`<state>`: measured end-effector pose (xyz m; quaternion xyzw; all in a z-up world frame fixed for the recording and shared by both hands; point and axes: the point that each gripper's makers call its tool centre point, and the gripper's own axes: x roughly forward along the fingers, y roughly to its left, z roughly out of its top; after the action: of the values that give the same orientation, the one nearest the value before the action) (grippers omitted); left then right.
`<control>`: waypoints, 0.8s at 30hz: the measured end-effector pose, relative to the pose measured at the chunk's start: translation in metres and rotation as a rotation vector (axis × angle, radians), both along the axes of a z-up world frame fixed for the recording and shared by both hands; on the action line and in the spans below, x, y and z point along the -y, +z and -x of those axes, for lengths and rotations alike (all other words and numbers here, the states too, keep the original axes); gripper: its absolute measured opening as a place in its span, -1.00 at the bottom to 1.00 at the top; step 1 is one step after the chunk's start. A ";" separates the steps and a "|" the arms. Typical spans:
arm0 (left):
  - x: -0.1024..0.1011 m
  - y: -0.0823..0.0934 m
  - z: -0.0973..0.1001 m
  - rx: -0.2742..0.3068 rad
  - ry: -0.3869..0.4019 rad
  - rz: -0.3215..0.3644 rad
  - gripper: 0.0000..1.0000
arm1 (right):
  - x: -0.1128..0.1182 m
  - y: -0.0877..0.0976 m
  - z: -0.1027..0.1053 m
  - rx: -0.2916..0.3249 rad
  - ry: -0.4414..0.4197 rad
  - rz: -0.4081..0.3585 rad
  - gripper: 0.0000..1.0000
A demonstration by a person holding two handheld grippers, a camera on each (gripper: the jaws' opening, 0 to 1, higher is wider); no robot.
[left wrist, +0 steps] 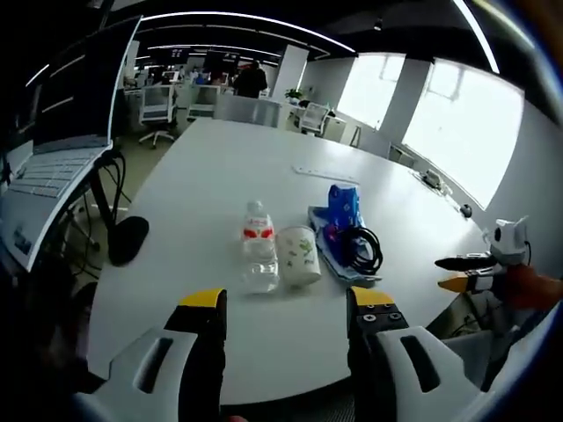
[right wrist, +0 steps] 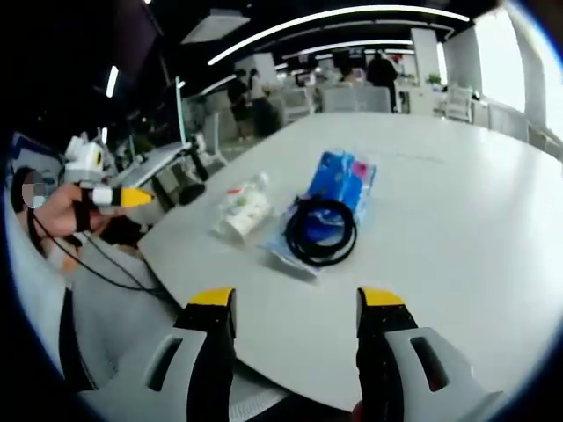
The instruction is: Arrange the tabletop items into an orderly group along one side of the table until the central work area is clear of visible clutter.
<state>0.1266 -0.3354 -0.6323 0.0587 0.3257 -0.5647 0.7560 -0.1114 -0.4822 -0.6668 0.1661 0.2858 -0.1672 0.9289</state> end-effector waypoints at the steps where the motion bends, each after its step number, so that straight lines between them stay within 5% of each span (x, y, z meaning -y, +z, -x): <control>1: 0.001 0.000 0.000 -0.001 0.001 0.002 0.09 | 0.000 0.000 0.000 -0.001 -0.001 -0.001 0.06; 24: 0.001 0.001 -0.003 -0.022 0.016 0.012 0.06 | -0.004 -0.002 -0.007 0.003 0.000 -0.007 0.05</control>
<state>0.1295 -0.3359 -0.6310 0.0453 0.3312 -0.5614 0.7570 -0.1049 -0.4778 -0.6689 0.1698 0.2848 -0.1660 0.9287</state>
